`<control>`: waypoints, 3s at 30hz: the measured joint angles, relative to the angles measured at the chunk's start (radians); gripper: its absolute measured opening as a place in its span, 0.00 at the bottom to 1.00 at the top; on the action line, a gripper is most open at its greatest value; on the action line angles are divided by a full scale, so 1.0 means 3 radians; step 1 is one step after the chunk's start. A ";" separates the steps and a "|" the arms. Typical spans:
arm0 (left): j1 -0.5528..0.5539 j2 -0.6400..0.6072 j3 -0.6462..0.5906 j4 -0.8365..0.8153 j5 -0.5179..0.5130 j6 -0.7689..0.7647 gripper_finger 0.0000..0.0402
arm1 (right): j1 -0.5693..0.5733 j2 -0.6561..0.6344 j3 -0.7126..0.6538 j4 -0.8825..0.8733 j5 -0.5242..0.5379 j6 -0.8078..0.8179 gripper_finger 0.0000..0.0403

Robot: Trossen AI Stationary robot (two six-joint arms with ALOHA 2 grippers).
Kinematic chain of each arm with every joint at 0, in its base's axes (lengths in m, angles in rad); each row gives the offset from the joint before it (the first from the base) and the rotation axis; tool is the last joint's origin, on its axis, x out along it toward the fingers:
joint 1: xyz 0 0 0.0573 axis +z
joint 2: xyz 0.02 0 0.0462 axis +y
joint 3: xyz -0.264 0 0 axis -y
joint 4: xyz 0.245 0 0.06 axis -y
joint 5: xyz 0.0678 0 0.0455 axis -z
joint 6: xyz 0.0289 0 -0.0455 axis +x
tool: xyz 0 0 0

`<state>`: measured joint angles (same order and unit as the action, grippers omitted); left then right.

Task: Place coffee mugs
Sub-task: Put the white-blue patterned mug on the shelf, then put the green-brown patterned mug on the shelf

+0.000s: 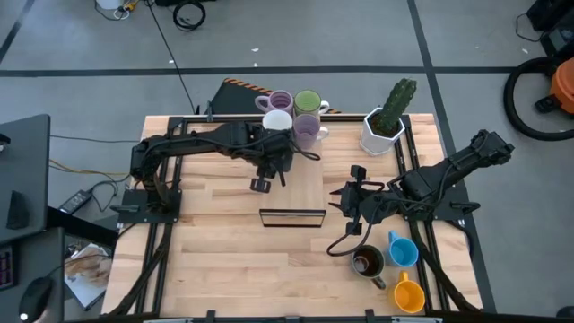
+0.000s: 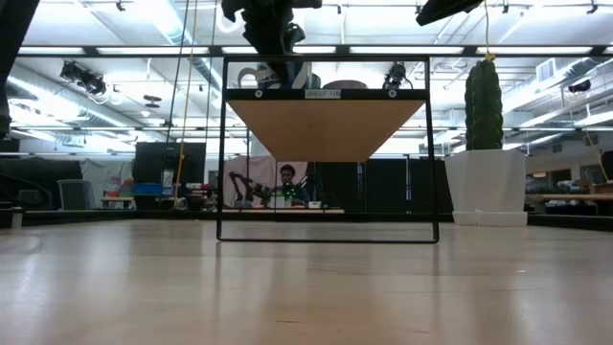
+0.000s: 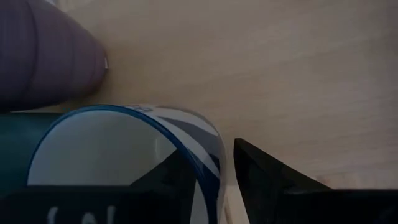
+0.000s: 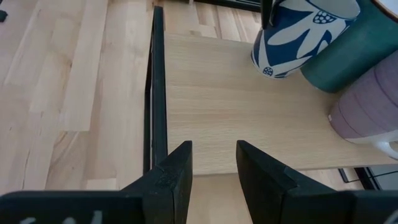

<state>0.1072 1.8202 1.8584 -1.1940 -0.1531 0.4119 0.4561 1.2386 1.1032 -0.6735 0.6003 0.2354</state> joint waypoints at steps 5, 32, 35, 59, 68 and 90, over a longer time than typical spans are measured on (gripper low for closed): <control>-0.0001 -0.0003 0.0000 0.0080 -0.0013 0.0010 0.28 | 0.0000 -0.0001 0.0001 0.0000 0.0000 0.0002 0.32; -0.0019 -0.0075 -0.0001 0.0219 -0.0051 0.0002 0.35 | 0.0000 0.0001 0.0001 0.0000 0.0000 0.0004 0.32; -0.0067 -0.0156 -0.0001 0.0223 -0.0219 -0.0002 0.41 | 0.0000 0.0000 0.0000 0.0000 0.0000 0.0004 0.32; -0.1138 -0.0613 -0.0001 0.0276 -0.0700 -0.0746 0.48 | 0.0001 -0.0001 0.0001 -0.0008 0.0000 0.0008 0.32; -0.1358 -0.0809 -0.0788 0.0668 -0.0738 -0.0971 0.48 | 0.0007 -0.0001 0.0000 -0.0038 -0.0178 0.0139 0.32; -0.1420 -0.2473 -0.3072 0.2774 -0.0833 -0.1116 0.48 | 0.0243 0.0380 0.0076 -0.0743 -0.1188 0.1358 0.32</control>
<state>-0.3189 1.0782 0.9369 -0.3618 -0.4030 0.0772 0.5288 1.3527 1.1259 -0.8965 0.2438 0.6428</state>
